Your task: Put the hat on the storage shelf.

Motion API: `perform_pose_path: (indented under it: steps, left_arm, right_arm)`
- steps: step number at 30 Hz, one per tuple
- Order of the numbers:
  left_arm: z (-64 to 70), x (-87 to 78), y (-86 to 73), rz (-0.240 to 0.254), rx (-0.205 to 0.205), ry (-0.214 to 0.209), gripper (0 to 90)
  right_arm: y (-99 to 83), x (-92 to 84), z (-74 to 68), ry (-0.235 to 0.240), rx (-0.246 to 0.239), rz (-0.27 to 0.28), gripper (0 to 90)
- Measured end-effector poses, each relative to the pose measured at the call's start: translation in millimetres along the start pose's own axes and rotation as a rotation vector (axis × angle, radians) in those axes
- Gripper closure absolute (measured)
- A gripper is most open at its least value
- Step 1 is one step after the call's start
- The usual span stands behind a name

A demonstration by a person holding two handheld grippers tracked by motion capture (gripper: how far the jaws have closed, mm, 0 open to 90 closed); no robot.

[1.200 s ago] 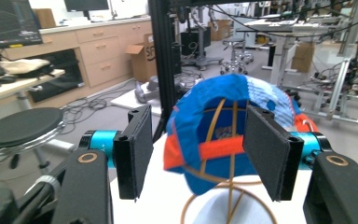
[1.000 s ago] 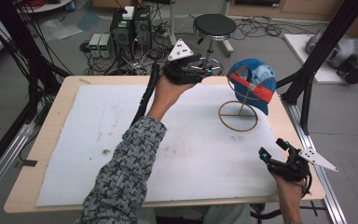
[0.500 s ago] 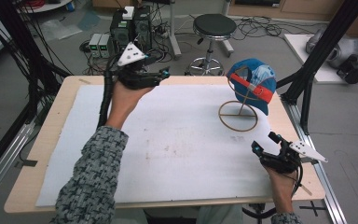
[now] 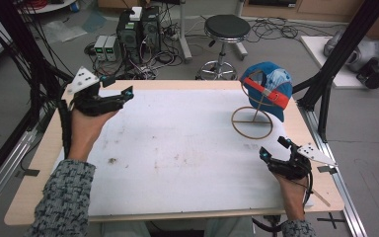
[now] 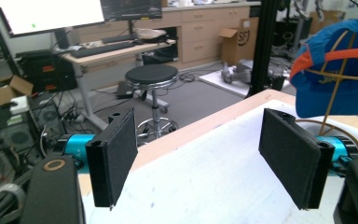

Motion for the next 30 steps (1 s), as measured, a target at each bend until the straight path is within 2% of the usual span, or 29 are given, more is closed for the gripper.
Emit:
perform_pose_path:
  steps: [2,3,6,8,9,10,13,17,19,26,29,30]
  left_arm:
    - [-5.1,-11.4,-8.7,0.000,-0.008,0.016,27.8]
    - [-5.1,-11.4,-8.7,0.000,-0.008,0.016,27.7]
    - [-12.5,-31.2,-26.0,-0.002,-0.018,0.046,27.6]
    - [-13.5,-35.3,-30.1,-0.001,-0.021,0.051,27.5]
    - [-14.5,-42.9,-38.6,-0.004,-0.021,0.059,27.5]
    - [-14.5,-42.9,-38.6,-0.004,-0.021,0.059,27.5]
    - [-13.2,-55.9,-54.8,-0.016,-0.012,0.073,27.5]
    - [-11.1,-65.2,-65.9,-0.016,-0.013,0.079,27.5]
    - [-8.5,-73.5,-77.6,-0.021,-0.009,0.089,27.4]
    - [-3.1,-87.1,-97.0,-0.029,-0.005,0.095,27.3]
    - [-2.6,-92.4,-111.9,-0.037,-0.017,0.100,27.2]
    - [-2.6,-92.4,-111.9,-0.037,-0.017,0.100,27.2]
  right_arm:
    - [0.2,-0.4,0.0,-0.001,-0.002,0.001,7.1]
    - [0.3,-0.7,-0.2,-0.001,0.001,0.002,7.1]
    - [0.4,-1.8,-1.0,-0.006,0.000,0.002,7.1]
    - [0.3,-2.0,-1.0,-0.007,0.000,0.001,7.1]
    - [0.2,-2.1,-1.1,-0.010,-0.005,-0.001,7.1]
    - [0.2,-2.1,-1.1,-0.010,-0.005,-0.001,7.1]
    - [0.0,-2.9,-1.1,-0.015,-0.011,-0.005,7.1]
    - [-0.2,-3.1,-1.4,-0.016,-0.016,-0.008,7.1]
    - [-0.5,-3.0,-1.8,-0.016,-0.016,-0.009,7.1]
    - [-1.1,-3.0,-1.4,-0.016,-0.011,-0.014,7.1]
    - [-1.2,-3.3,-1.3,-0.018,-0.016,-0.015,7.1]
    - [-1.4,-3.5,-1.6,-0.017,-0.013,-0.017,7.1]
Point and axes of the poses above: each handheld gripper's, and its own axes: x roughly forward along the jaws, y roughly out of its top, z roughly to its right, the point moved 7 cm from there along x, roughly forward along the jaws, and after that the axes turned 1 degree about x, right-handed, at the moved point
